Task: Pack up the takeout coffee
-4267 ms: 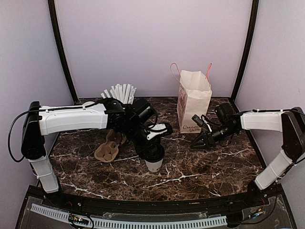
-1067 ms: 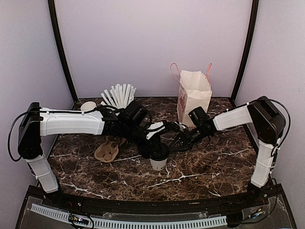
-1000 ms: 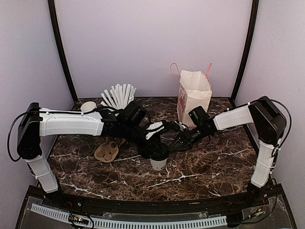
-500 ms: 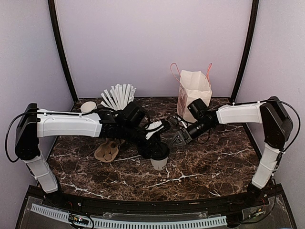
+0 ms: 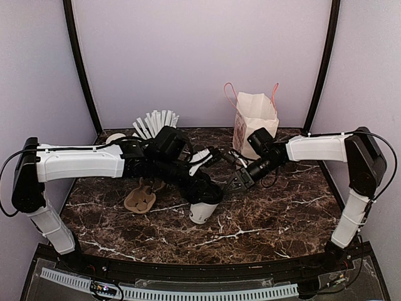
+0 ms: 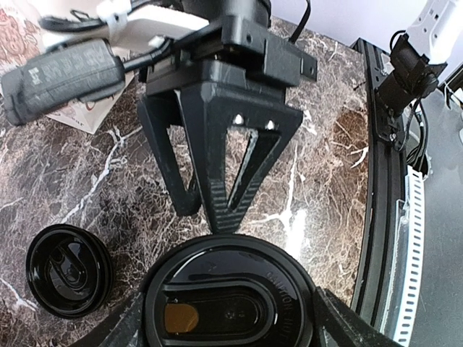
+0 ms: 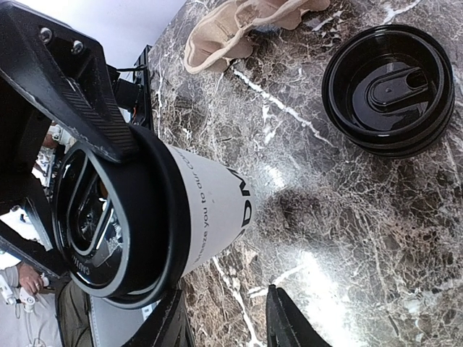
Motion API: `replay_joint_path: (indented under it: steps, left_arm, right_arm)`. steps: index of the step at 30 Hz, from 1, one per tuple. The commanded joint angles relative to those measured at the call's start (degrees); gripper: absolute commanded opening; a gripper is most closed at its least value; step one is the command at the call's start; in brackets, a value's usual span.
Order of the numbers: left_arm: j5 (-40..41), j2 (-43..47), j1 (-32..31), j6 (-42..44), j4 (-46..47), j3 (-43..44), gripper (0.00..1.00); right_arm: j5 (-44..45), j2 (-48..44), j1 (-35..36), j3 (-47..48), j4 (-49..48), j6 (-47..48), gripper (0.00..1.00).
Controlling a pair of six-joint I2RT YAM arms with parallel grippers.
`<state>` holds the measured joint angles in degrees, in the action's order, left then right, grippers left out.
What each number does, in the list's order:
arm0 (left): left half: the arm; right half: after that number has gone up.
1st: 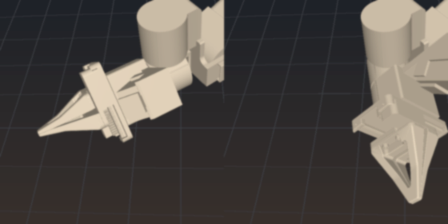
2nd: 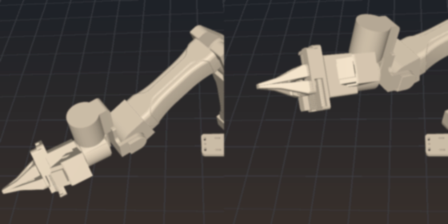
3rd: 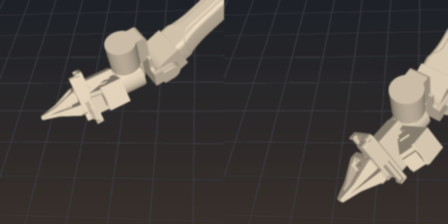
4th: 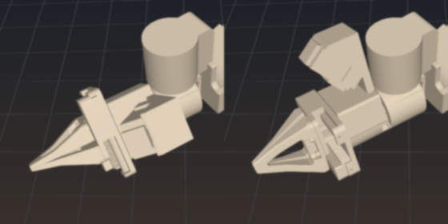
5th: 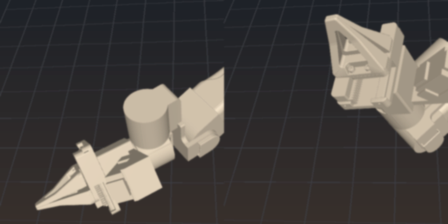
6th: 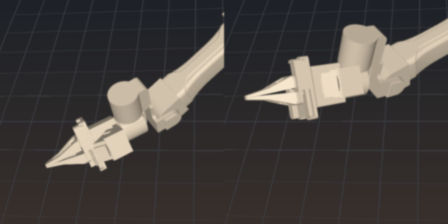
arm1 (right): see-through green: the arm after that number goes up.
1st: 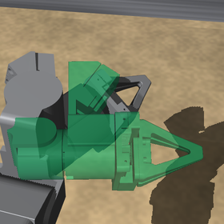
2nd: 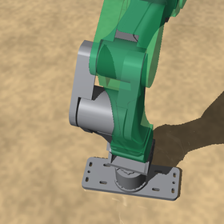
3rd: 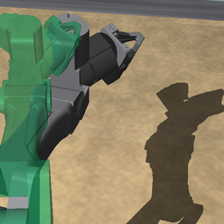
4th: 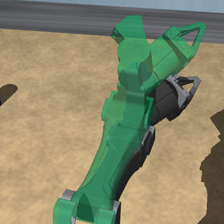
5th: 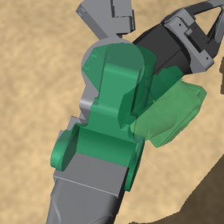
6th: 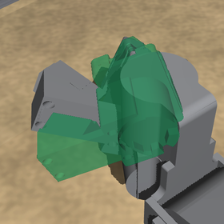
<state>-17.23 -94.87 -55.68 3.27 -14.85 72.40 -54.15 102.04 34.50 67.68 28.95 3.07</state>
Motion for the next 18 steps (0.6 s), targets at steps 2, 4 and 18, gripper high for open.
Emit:
replay_joint_path:
  steps: [2,4,18]
  left_arm:
    - [-0.4,1.9,-0.3,-0.8,1.4,1.1,0.76]
    - [-0.1,1.5,-0.3,-0.9,1.4,0.6,0.76]
    - [4.6,1.6,-0.4,-12.1,14.0,-9.3,0.76]
  right_arm:
    - [-1.3,-0.4,0.3,1.3,0.4,1.4,0.40]
    - [-1.6,-0.5,0.4,1.2,0.4,1.6,0.40]
    - [-3.5,-4.8,0.3,-1.5,-0.7,-0.4,0.49]
